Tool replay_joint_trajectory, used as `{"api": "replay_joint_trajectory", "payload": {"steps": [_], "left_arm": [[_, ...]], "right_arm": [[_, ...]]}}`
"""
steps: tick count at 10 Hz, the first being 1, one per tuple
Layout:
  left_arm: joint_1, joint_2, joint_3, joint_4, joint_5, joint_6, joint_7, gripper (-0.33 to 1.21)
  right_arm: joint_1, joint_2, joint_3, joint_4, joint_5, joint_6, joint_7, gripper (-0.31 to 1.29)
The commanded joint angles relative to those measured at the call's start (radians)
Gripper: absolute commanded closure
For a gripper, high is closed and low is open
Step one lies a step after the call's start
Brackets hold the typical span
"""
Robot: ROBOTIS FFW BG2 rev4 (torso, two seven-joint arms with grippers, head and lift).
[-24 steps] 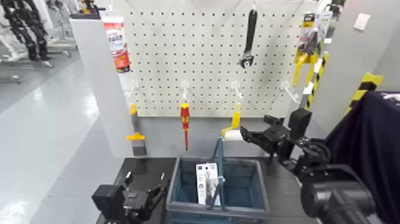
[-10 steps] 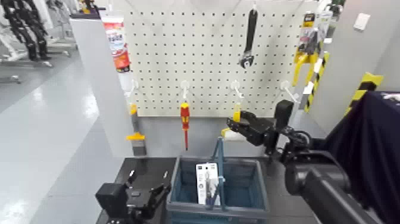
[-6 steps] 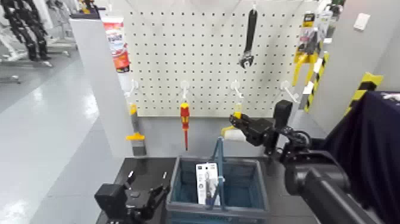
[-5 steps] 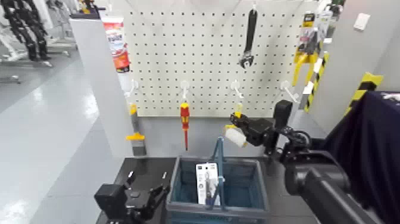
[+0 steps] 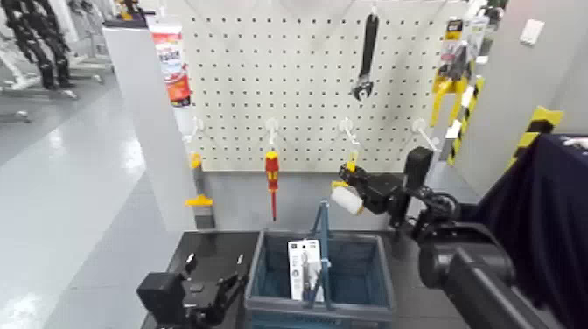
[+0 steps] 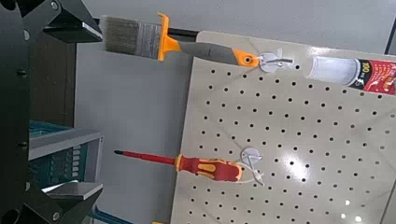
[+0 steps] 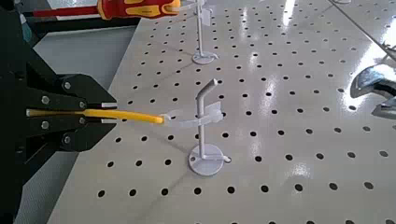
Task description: Put the yellow roller into the crate.
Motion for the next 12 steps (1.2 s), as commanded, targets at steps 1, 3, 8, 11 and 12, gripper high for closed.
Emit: {"api": "replay_joint_trajectory", "payload": {"steps": [1, 3, 8, 11, 12], "left_arm": [[0.004, 0.000, 0.004, 0.000, -0.002, 0.000, 0.002, 0.17], [0.009, -0.002, 0.007, -0.002, -0.002, 0.002, 0.004, 0.17], [0.015, -0.003, 0.013, -0.003, -0.003, 0.003, 0.005, 0.17], [0.015, 0.000, 0.012, -0.005, -0.003, 0.008, 0.004, 0.17], [0.013, 0.002, 0.010, -0.005, -0.003, 0.008, 0.004, 0.17]], "right_arm": [[0.038, -0.003, 0.004, -0.090, -0.010, 0.033, 0.002, 1.23], [0.082, -0.012, 0.010, -0.182, -0.018, 0.073, -0.002, 1.23], [0.197, -0.034, 0.009, -0.429, -0.030, 0.158, -0.025, 1.23], [0.286, -0.038, -0.031, -0.602, -0.036, 0.198, -0.051, 1.23], [0.318, -0.040, -0.042, -0.658, -0.046, 0.205, -0.063, 1.23]]}}
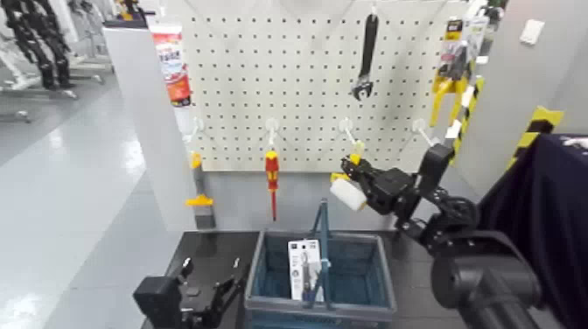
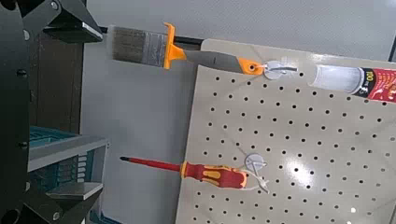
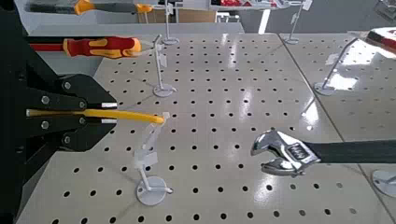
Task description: Put the yellow roller into the crate.
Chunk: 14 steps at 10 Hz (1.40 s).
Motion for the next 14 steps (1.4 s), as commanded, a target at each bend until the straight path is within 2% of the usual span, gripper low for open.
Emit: {"api": "replay_joint_trajectory", "payload": {"steps": [1, 4, 7, 10, 12, 14], "left_arm": [[-0.004, 0.004, -0.006, 0.000, 0.001, 0.002, 0.000, 0.17], [-0.007, 0.009, -0.011, -0.002, 0.001, 0.007, 0.000, 0.17], [-0.010, 0.012, -0.012, -0.003, 0.003, 0.010, 0.000, 0.17], [-0.010, 0.012, -0.011, -0.003, 0.003, 0.010, 0.000, 0.17], [-0.009, 0.009, -0.011, -0.002, 0.003, 0.008, 0.000, 0.17], [-0.009, 0.009, -0.011, -0.002, 0.003, 0.008, 0.000, 0.17]], "right_arm": [[0.083, -0.003, -0.034, -0.157, -0.009, 0.036, -0.016, 1.23], [0.187, 0.000, -0.070, -0.306, -0.025, 0.132, -0.053, 1.23], [0.268, 0.006, -0.095, -0.364, -0.063, 0.168, -0.079, 1.23], [0.298, 0.020, -0.109, -0.320, -0.129, 0.180, -0.086, 1.23], [0.291, 0.022, -0.101, -0.225, -0.212, 0.175, -0.080, 1.23], [0.273, 0.023, -0.081, -0.139, -0.261, 0.172, -0.073, 1.23]]}}
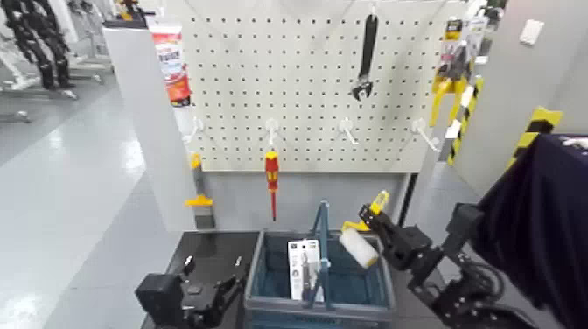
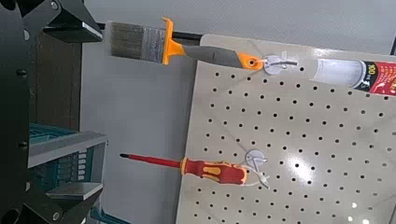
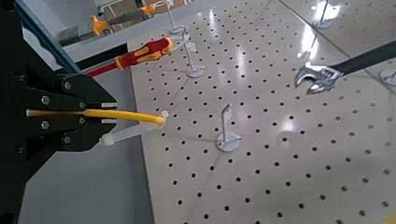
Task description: Put the yellow roller into the crate.
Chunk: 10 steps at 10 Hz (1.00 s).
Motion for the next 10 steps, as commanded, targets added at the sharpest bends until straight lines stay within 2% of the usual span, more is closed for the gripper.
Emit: {"api": "replay_joint_trajectory", "payload": {"steps": [1, 6, 10], "left_arm": [[-0.001, -0.001, -0.002, 0.000, 0.000, 0.000, 0.000, 0.17], [-0.001, -0.003, -0.002, 0.002, 0.000, 0.000, 0.000, 0.17], [0.000, -0.006, 0.002, 0.002, 0.000, 0.000, 0.000, 0.17]], "right_arm": [[-0.032, 0.001, 0.041, 0.121, -0.064, -0.010, 0.010, 1.23], [-0.098, 0.003, 0.134, 0.270, -0.093, 0.003, 0.011, 1.23], [-0.121, 0.007, 0.193, 0.308, -0.124, 0.047, -0.001, 1.21]]}}
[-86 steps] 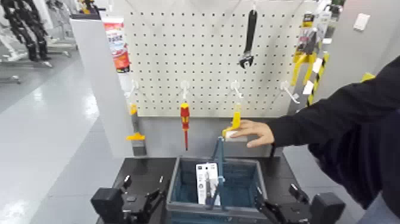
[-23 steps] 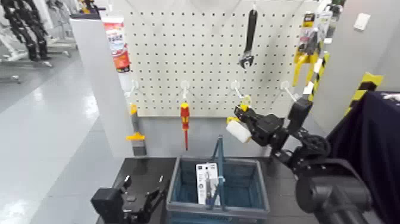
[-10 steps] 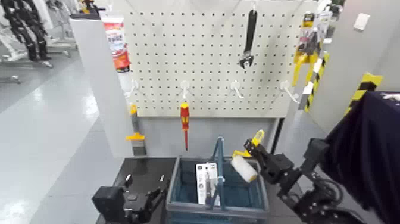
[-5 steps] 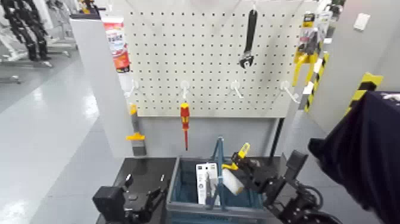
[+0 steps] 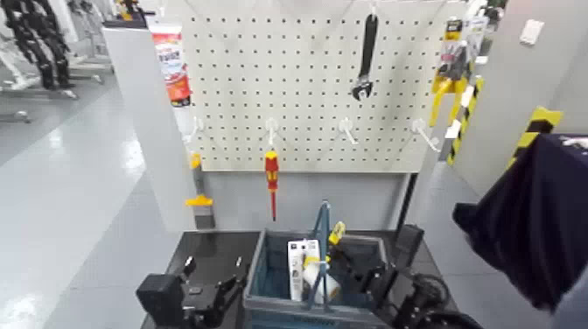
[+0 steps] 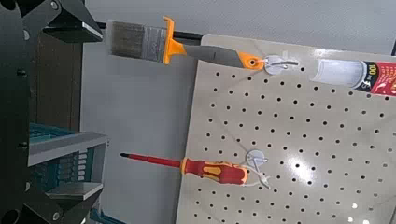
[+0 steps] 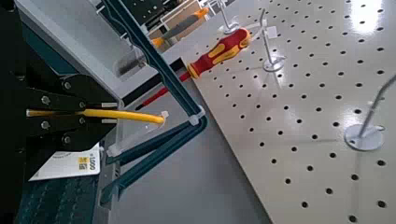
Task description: Put the yellow roller into the crate.
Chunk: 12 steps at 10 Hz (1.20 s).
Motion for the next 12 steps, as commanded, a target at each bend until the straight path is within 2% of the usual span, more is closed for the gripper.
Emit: {"api": "replay_joint_trajectory", "payload": {"steps": [1, 2, 3, 5, 6, 7, 11, 12], "left_arm": [[0.000, -0.002, 0.003, 0.000, 0.001, 0.000, 0.000, 0.17], [0.002, -0.003, 0.005, 0.000, -0.001, 0.000, 0.000, 0.17], [0.002, -0.003, 0.005, 0.000, -0.001, -0.002, 0.000, 0.17], [0.003, -0.005, 0.006, 0.000, -0.001, -0.002, 0.000, 0.17], [0.005, -0.005, 0.008, 0.000, -0.001, -0.002, 0.000, 0.17], [0.005, -0.005, 0.008, 0.000, -0.001, 0.000, 0.000, 0.17], [0.006, -0.008, 0.009, 0.000, -0.001, 0.000, 0.002, 0.17], [0.006, -0.008, 0.011, 0.000, -0.001, 0.000, 0.002, 0.17]], "right_arm": [[-0.004, 0.002, 0.017, 0.009, -0.018, 0.027, -0.006, 1.16], [-0.004, 0.002, 0.014, 0.009, -0.018, 0.033, -0.011, 1.03], [-0.004, 0.002, 0.010, 0.006, -0.017, 0.031, -0.009, 0.63], [0.000, 0.000, -0.017, -0.012, 0.002, 0.024, -0.002, 0.36], [0.008, 0.000, -0.035, -0.038, 0.033, 0.030, 0.001, 0.15], [0.013, 0.000, -0.049, -0.066, 0.063, 0.039, 0.001, 0.09], [0.054, 0.000, -0.112, -0.201, 0.197, 0.076, -0.026, 0.09], [0.083, 0.000, -0.127, -0.267, 0.253, 0.071, -0.058, 0.09]]}}
